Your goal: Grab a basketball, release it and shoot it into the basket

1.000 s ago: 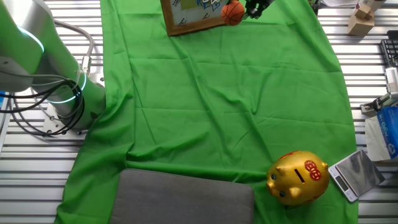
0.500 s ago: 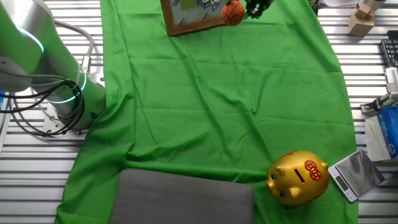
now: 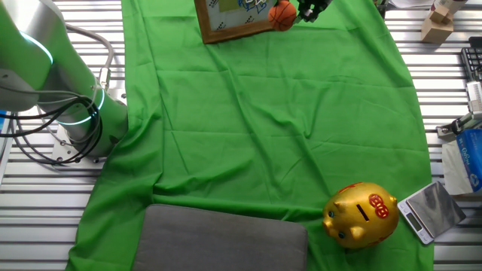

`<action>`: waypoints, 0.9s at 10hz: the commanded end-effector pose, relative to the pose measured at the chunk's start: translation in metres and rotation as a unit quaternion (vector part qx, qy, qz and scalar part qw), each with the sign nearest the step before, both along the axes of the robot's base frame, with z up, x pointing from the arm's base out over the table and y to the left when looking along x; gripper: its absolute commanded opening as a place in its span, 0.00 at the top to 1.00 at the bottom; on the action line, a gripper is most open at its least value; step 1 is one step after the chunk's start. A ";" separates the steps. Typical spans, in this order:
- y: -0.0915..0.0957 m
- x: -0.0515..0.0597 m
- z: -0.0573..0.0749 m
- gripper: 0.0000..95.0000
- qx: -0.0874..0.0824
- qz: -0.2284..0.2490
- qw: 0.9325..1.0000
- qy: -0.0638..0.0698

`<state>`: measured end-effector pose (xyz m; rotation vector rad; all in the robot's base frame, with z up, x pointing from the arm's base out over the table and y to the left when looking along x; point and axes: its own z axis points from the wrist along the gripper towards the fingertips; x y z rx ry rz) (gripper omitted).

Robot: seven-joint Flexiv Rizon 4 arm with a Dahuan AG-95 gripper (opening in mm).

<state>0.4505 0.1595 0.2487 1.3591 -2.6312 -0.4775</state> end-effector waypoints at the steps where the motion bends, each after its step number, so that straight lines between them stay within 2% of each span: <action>1: 0.007 -0.016 0.009 1.00 0.007 -0.020 1.000 0.003; 5: 0.052 -0.048 0.027 1.00 -0.009 -0.075 0.997 0.013; 7: 0.072 -0.059 0.036 1.00 -0.015 -0.100 0.995 0.018; 9: 0.093 -0.063 0.045 1.00 -0.018 -0.120 0.992 0.023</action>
